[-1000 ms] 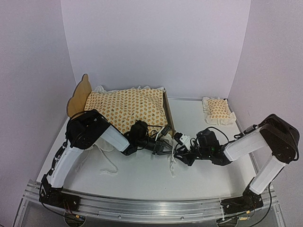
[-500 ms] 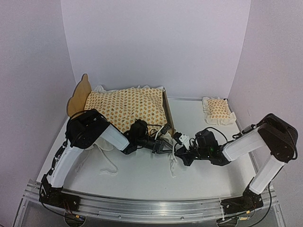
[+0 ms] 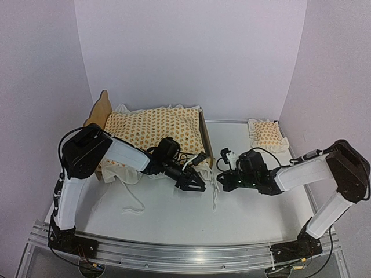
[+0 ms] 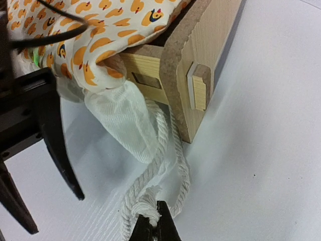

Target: Set up the pet bed

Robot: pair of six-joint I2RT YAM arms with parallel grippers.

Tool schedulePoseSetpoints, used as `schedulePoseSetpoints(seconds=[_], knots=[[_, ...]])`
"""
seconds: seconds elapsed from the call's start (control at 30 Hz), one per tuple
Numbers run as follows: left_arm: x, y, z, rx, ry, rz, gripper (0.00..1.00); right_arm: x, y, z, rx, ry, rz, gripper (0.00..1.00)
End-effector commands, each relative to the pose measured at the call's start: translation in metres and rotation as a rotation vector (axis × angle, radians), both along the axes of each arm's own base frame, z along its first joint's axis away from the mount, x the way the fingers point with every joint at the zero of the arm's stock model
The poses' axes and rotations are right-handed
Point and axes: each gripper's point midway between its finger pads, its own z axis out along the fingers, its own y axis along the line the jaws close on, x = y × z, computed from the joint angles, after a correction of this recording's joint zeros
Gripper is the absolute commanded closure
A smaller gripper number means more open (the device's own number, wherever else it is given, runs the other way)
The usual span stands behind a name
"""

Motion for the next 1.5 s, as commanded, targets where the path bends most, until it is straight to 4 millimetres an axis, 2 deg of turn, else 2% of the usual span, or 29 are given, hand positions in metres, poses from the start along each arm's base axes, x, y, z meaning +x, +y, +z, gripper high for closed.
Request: schedulePoseSetpoints(seconds=[0.0,0.1,0.17,0.23,0.33,0.47,0.67,0.87,0.97,1.13,1.27,1.47], knots=[[-0.050,0.022,0.000,0.044,-0.385,-0.226,0.51,0.009,0.008,0.007,0.065,0.078,-0.075,1.00],[-0.061,0.020,-0.001,-0.015,-0.718,-0.354,0.46,0.010,0.009,0.010,0.102,0.113,-0.110,1.00],[-0.053,0.012,-0.001,-0.054,-0.936,-0.432,0.40,0.007,0.014,0.009,0.123,0.165,-0.109,1.00],[-0.037,0.000,-0.006,-0.044,-1.080,-0.495,0.35,0.006,0.018,0.007,0.128,0.218,-0.114,1.00],[-0.026,-0.008,-0.015,-0.053,-1.234,-0.629,0.27,0.003,0.022,0.002,0.141,0.291,-0.132,1.00],[-0.029,-0.012,-0.026,-0.066,-1.353,-0.744,0.27,0.002,0.026,0.000,0.150,0.329,-0.140,1.00],[-0.025,-0.002,-0.052,-0.007,-1.404,-0.915,0.36,0.004,0.037,0.004,0.154,0.338,-0.118,1.00],[-0.027,-0.016,-0.049,-0.003,-1.447,-0.966,0.39,0.003,0.053,0.001,0.124,0.359,-0.085,1.00],[-0.024,-0.005,-0.067,0.075,-1.442,-1.035,0.44,0.002,0.060,-0.001,0.103,0.365,-0.075,1.00],[-0.021,0.031,-0.094,0.255,-1.376,-1.153,0.54,0.003,0.071,0.006,0.102,0.348,-0.060,1.00],[-0.015,0.045,-0.108,0.318,-1.414,-1.206,0.69,0.003,0.080,0.008,0.104,0.343,-0.037,1.00],[-0.010,0.019,-0.108,0.263,-1.490,-1.102,0.91,0.001,0.084,0.010,0.110,0.344,-0.028,1.00]])
